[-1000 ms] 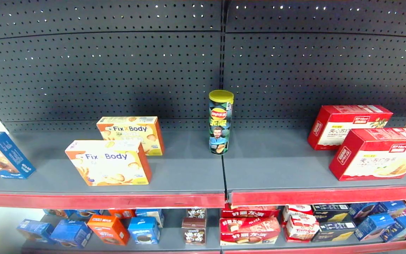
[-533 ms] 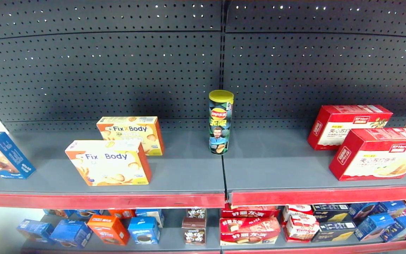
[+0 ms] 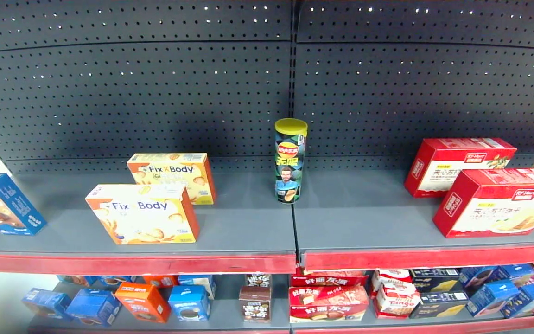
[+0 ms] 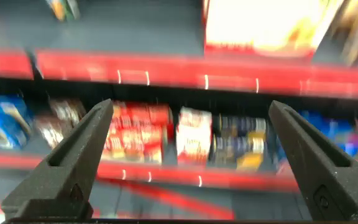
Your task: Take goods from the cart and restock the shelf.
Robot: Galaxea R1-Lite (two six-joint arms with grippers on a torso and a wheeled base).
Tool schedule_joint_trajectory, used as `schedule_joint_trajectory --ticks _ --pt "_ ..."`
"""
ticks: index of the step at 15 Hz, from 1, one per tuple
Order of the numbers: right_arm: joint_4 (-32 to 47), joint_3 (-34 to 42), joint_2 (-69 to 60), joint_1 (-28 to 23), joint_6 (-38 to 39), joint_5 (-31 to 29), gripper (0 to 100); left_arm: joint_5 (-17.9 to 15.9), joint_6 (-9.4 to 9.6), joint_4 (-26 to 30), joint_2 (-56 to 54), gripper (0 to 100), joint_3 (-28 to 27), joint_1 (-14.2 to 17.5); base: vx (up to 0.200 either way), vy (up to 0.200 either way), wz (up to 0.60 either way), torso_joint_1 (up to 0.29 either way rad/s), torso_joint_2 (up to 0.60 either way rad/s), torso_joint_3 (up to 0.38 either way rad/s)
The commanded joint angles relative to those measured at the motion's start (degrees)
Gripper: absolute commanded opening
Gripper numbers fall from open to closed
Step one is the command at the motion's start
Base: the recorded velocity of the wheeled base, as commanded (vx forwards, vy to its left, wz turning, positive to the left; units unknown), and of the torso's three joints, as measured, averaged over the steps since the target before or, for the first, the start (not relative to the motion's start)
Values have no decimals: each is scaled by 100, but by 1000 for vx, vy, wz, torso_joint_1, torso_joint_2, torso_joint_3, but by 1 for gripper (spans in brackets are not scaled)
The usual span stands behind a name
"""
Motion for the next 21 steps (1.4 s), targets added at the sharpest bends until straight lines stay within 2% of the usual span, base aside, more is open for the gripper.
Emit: schedule_joint_trajectory --ticks 1,4,7,9,14,17,19,21 --pt "-38 -228 148 156 -304 -6 100 2 -1 -1 2 100 1 7 0 0 0 0 0 0" --pt "-2 -624 342 -117 -375 -14 100 2 -1 -1 2 100 1 -2 0 0 0 0 0 0" --pt "15 -1011 588 -706 -990 21 100 2 -1 -1 2 100 1 -2 0 0 0 0 0 0" --pt "226 -1468 1018 -1066 -1008 82 100 2 -1 -1 2 100 1 -2 0 0 0 0 0 0" --pt "569 -2276 1748 -1321 -1095 82 100 2 -1 -1 2 100 1 7 0 0 0 0 0 0" --pt "824 -2347 1713 -1717 -1667 47 100 2 -1 -1 2 100 1 7 0 0 0 0 0 0" --pt "1193 -2487 1590 -1796 -1895 109 100 2 -1 -1 2 100 1 -2 0 0 0 0 0 0" --pt "1211 -2672 1704 -1778 -1895 232 100 2 -1 -1 2 100 1 7 0 0 0 0 0 0"
